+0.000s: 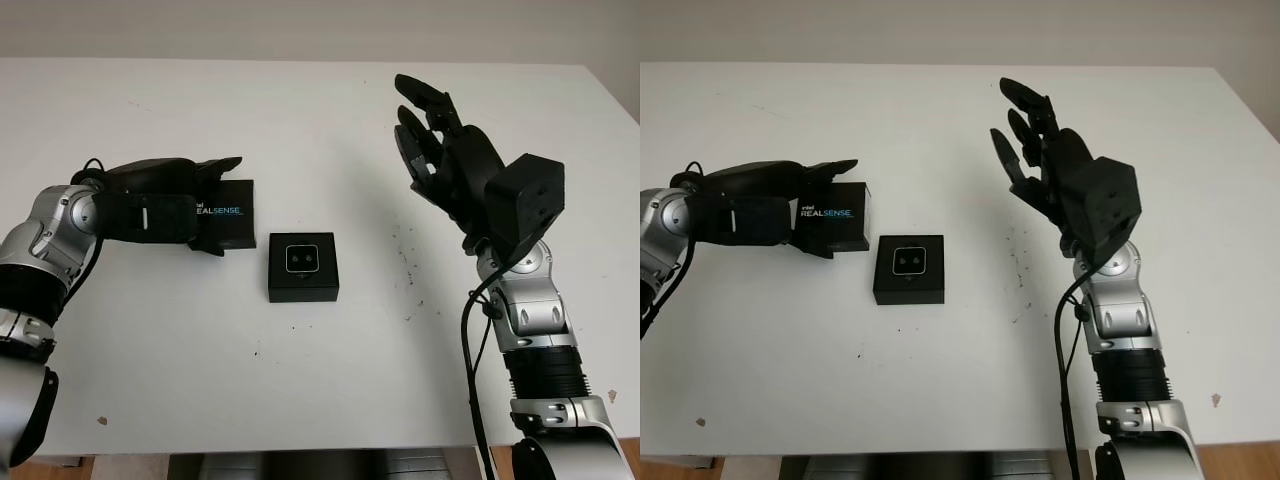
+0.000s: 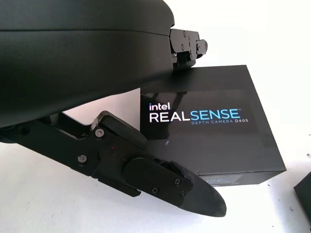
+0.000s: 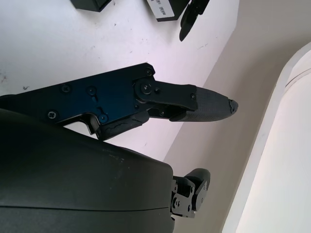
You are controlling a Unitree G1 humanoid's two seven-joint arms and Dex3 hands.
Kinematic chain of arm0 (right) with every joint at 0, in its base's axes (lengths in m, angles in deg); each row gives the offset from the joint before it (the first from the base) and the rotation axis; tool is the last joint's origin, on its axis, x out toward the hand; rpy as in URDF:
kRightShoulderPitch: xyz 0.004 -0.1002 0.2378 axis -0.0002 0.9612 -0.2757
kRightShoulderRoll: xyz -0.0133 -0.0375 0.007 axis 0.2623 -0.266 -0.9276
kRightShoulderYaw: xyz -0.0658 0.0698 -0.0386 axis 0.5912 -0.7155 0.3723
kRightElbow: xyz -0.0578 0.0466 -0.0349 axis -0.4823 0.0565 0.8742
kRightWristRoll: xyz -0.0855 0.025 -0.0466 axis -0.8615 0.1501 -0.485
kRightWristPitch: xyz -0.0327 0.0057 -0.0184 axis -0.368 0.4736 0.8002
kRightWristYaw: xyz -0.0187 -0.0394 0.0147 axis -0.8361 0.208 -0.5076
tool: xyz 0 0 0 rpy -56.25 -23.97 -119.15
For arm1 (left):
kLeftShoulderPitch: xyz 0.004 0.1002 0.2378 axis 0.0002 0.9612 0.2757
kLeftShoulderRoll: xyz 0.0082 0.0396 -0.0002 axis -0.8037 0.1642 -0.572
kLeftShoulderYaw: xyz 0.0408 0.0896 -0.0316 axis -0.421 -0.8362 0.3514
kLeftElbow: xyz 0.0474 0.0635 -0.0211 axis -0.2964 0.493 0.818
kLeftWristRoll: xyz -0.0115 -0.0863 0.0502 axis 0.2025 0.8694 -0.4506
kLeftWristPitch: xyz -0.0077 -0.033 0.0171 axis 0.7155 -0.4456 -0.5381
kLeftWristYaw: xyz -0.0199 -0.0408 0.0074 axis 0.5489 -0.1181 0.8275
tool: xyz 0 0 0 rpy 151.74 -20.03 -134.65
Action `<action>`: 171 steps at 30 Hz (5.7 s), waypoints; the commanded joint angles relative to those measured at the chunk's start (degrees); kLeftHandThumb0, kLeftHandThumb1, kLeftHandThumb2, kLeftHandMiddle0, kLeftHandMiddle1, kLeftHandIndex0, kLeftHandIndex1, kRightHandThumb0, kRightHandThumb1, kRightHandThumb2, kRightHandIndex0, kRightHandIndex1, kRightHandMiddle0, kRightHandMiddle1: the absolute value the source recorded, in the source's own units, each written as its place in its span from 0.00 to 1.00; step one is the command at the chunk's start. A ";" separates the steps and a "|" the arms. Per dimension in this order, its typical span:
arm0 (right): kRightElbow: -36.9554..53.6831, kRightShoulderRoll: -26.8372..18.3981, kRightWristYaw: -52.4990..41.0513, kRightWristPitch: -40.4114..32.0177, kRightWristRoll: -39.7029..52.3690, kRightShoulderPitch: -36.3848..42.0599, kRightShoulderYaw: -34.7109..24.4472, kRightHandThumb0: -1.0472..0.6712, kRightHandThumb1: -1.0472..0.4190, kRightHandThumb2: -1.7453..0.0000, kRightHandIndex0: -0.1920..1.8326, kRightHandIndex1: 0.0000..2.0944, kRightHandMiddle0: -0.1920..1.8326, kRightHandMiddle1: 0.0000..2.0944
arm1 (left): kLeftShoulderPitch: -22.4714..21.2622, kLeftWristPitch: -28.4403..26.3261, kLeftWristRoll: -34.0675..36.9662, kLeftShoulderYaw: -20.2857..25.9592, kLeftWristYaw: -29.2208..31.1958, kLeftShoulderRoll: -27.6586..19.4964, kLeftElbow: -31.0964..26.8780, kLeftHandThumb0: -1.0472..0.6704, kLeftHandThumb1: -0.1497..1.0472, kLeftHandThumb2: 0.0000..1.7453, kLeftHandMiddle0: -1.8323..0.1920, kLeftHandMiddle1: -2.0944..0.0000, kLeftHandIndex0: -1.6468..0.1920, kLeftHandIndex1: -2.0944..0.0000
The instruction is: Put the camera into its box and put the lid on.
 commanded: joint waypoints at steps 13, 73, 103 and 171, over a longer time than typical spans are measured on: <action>0.19 0.22 1.55 1.06 -1.22 0.55 0.48 0.24 0.00 0.71 0.17 0.05 0.00 0.33 | 0.45 -1.74 -1.40 -1.46 -2.82 1.29 2.57 0.33 0.81 0.03 0.88 0.96 0.86 0.95; 3.86 1.39 -0.01 -4.34 0.78 2.84 0.98 0.25 0.00 0.71 0.15 0.03 0.01 0.26 | 2.13 -9.11 22.21 11.96 10.27 1.32 -14.02 0.52 0.90 0.03 0.84 0.00 0.83 0.00; 4.52 2.72 1.69 -4.60 -0.49 2.59 2.40 0.24 0.00 0.72 0.14 0.03 0.02 0.22 | 10.93 -56.35 10.37 2.14 15.50 3.58 -55.10 0.51 0.91 0.04 0.89 0.01 0.82 0.01; 4.98 2.99 2.53 -6.47 -1.84 2.83 3.46 0.22 0.00 0.73 0.16 0.03 0.10 0.13 | 14.27 -51.53 10.00 -1.13 14.97 7.42 -55.22 0.53 0.90 0.03 0.84 0.00 0.72 0.00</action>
